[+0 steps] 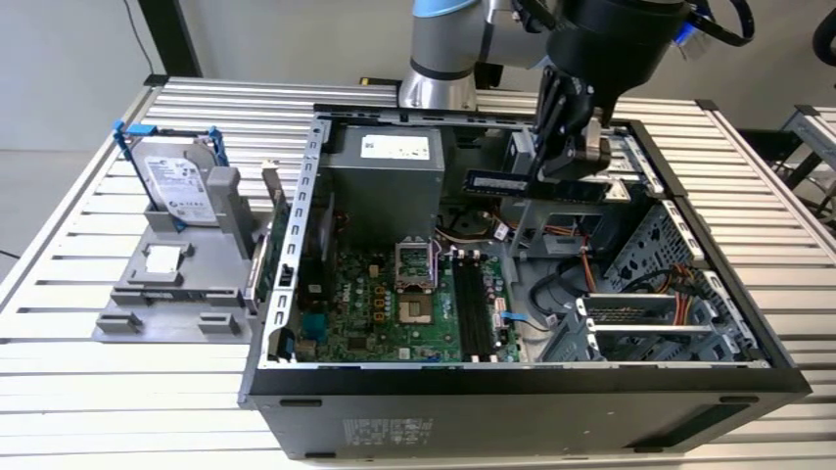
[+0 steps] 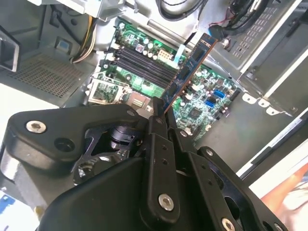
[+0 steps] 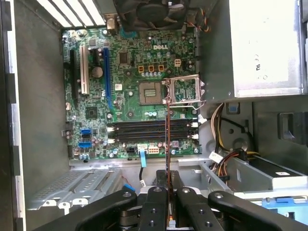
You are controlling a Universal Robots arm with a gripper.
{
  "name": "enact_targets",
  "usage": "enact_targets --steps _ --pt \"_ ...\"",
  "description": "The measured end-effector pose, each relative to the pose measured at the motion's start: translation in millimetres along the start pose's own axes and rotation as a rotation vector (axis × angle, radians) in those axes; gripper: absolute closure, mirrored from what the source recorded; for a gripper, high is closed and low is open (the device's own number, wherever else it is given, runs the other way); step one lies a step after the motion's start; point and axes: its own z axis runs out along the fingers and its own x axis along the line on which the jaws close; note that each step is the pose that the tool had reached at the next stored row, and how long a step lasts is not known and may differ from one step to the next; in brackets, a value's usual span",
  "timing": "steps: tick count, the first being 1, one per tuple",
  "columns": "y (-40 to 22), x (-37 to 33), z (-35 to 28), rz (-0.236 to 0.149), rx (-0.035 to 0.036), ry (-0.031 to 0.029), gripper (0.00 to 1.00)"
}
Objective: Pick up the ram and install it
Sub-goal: 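Insert the ram into the slot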
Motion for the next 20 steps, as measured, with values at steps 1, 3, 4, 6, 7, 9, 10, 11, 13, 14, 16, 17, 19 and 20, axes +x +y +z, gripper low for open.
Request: enact_targets --steps 1,3,4,6,7,9,10,11,13,14,16,17,19,20 --pt "0.0 0.0 0.0 0.014 0.0 -0.0008 1.0" --pt "0.0 0.0 0.0 0.046 0.0001 -0.0026 1.0" --pt "0.0 0.0 0.0 0.064 0.0002 -0.0036 1.0" --pt "0.0 0.0 0.0 0.099 0.0003 -0.0056 1.0" --pt "0.0 0.0 0.0 0.117 0.0004 -0.0066 1.0" --pt "0.0 0.0 0.0 0.154 0.0005 -0.0087 1.0" --pt "0.0 0.0 0.1 0.172 0.0006 -0.0098 1.0" --pt "0.0 0.0 0.1 0.19 0.0006 -0.0108 1.0" --pt "0.0 0.0 0.1 0.227 0.0007 -0.0129 1.0" --pt "0.0 0.0 0.1 0.246 0.0008 -0.014 1.0" --pt "0.0 0.0 0.1 0.281 0.0009 -0.016 1.0" --pt "0.0 0.0 0.0 0.299 0.001 -0.017 1.0" --pt "0.0 0.0 0.1 0.335 0.0011 -0.0191 1.0" --pt "0.0 0.0 0.1 0.355 0.0012 -0.0202 1.0"
